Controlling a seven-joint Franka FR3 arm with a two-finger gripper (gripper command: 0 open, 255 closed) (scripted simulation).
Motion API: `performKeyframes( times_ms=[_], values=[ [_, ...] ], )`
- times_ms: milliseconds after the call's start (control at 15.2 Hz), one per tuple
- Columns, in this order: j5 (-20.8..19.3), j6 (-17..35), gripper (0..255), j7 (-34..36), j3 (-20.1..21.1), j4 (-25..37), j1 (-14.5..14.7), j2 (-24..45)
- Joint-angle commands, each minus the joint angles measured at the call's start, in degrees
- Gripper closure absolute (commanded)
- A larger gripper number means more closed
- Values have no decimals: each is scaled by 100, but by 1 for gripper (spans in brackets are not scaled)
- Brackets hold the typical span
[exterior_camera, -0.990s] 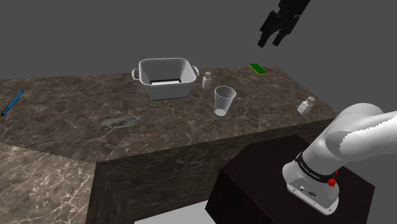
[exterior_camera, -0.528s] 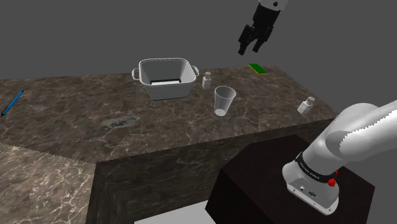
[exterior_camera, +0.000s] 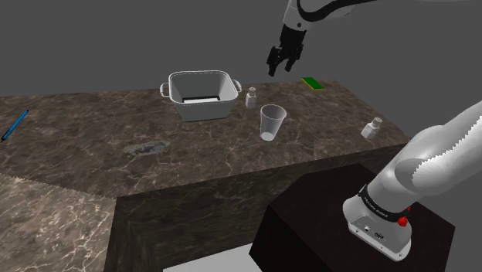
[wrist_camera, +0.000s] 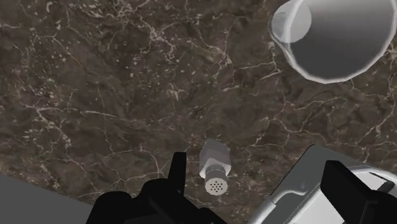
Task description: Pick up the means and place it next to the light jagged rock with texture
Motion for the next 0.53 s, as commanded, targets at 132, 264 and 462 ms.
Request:
performKeyframes(
  times_ms=[132,264,462],
  values=[
    [-164,329,0,-25,30,492,-12,917],
    [-253,448,0,-28,39,766,-11,1360],
    [-394,577,0,-27,43,1232,-1,2030]
  ],
)
